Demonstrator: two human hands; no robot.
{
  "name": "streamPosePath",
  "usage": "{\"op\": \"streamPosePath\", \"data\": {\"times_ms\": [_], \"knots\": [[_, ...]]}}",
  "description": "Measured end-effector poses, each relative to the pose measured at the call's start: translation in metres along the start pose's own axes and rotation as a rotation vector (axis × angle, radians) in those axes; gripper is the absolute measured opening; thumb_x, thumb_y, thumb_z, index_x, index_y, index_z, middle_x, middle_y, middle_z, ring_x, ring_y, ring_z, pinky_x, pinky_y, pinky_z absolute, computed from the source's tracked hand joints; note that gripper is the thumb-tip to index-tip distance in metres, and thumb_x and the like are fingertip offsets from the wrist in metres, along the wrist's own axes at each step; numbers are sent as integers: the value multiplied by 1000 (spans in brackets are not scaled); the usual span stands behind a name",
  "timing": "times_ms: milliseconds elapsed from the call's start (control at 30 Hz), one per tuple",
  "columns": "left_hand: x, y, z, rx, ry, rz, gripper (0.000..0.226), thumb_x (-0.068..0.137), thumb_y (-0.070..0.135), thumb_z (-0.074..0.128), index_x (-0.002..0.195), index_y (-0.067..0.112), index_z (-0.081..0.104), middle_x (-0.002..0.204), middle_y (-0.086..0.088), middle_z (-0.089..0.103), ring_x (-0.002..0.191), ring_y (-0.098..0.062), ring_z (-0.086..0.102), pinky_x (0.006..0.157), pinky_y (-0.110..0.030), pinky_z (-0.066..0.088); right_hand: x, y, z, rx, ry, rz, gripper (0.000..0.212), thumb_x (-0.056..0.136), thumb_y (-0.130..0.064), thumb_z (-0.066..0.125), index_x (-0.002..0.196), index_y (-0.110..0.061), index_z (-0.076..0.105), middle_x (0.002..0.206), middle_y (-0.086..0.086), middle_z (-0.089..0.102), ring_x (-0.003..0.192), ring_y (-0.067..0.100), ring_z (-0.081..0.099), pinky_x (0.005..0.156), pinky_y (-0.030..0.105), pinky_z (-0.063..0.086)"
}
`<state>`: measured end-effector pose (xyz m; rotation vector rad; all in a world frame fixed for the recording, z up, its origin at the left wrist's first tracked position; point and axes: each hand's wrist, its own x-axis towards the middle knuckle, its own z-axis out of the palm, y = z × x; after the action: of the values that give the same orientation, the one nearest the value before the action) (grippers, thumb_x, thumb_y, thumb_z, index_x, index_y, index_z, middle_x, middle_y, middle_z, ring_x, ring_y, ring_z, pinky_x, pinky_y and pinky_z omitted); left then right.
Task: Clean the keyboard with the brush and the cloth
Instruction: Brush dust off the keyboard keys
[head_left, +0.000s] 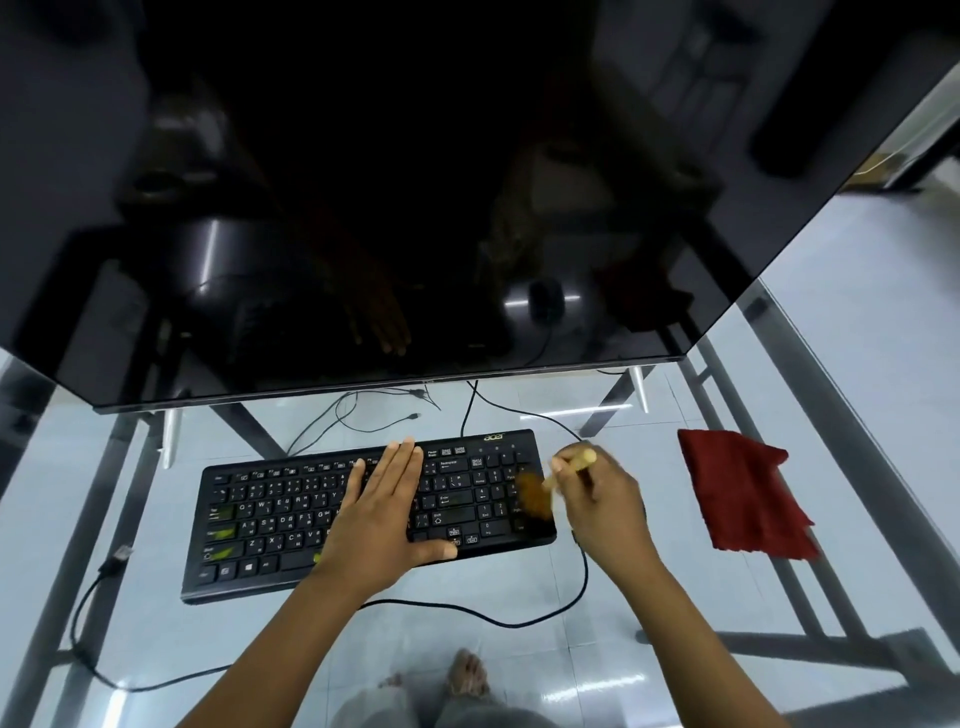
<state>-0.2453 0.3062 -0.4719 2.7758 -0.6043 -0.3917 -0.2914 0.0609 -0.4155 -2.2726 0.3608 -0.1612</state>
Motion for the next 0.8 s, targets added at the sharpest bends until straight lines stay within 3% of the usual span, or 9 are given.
{"op": "streamPosePath", "data": {"times_ms": [67, 167, 233, 300, 367, 467, 600, 733, 800], "knots": [[0, 1, 0, -9, 12, 1, 122, 58, 90, 27, 152, 20, -9, 157, 9, -19, 142, -7, -24, 117, -40, -12, 3, 2, -3, 86, 80, 13, 12, 96, -27, 56, 88, -21, 64, 84, -6, 68, 75, 5, 64, 69, 18, 49], [-1, 0, -1, 12, 6, 1, 123, 56, 91, 23, 151, 21, -11, 156, 10, -21, 141, -6, -25, 117, -39, -13, 4, -5, -3, 284, -190, 101, 15, 96, -25, 56, 90, -13, 62, 79, 4, 72, 64, 14, 67, 63, 32, 57], [0, 0, -1, 9, 7, 1, 123, 56, 91, 23, 151, 21, -11, 156, 10, -21, 141, -6, -25, 117, -39, -12, 5, -6, 1, 129, -239, 66, 10, 95, -28, 57, 88, -22, 62, 76, -2, 73, 67, 6, 67, 69, 22, 56], [0, 0, -1, -2, 13, 2, 123, 57, 90, 25, 152, 21, -11, 156, 10, -22, 141, -6, -26, 118, -40, -12, 8, -7, 2, 74, -12, 36, 11, 95, -29, 57, 85, -30, 60, 76, -9, 72, 73, -1, 65, 68, 10, 49], [0, 0, 0, 3, 16, 9, 121, 60, 89, 30, 151, 21, -12, 156, 9, -22, 141, -7, -26, 117, -40, -13, 12, -6, 3, 254, 48, 62, 10, 96, -26, 56, 89, -23, 62, 77, -4, 71, 72, 4, 66, 69, 15, 51], [0, -1, 1, -6, 22, 22, 120, 64, 87, 38, 152, 20, -10, 157, 8, -21, 141, -7, -26, 117, -40, -14, 12, -16, 11, 328, -154, 57, 10, 96, -17, 57, 93, -13, 65, 83, 1, 72, 73, 14, 68, 69, 22, 56], [-1, 3, -1, 27, 26, 1, 120, 66, 86, 37, 151, 18, -12, 157, 5, -22, 142, -9, -26, 118, -42, -13, 19, -23, 22, 217, 78, -41, 8, 94, -16, 60, 91, -21, 65, 90, -8, 69, 85, 3, 65, 78, 13, 49], [-11, 4, 6, 68, 124, -52, 119, 67, 89, 29, 152, 10, 6, 161, -5, 4, 148, -17, -5, 117, -44, -9, 22, -39, 42, 284, -207, -1, 9, 96, -19, 58, 92, -20, 66, 88, 4, 72, 83, 19, 70, 79, 29, 57], [-17, 3, 10, 68, 131, -74, 115, 70, 87, 30, 151, 7, 14, 160, -8, 13, 148, -20, 5, 117, -47, -2, 22, -42, 50, 236, -73, -39, 14, 95, -18, 59, 88, -30, 64, 89, -6, 70, 83, 10, 67, 79, 22, 53]]}}
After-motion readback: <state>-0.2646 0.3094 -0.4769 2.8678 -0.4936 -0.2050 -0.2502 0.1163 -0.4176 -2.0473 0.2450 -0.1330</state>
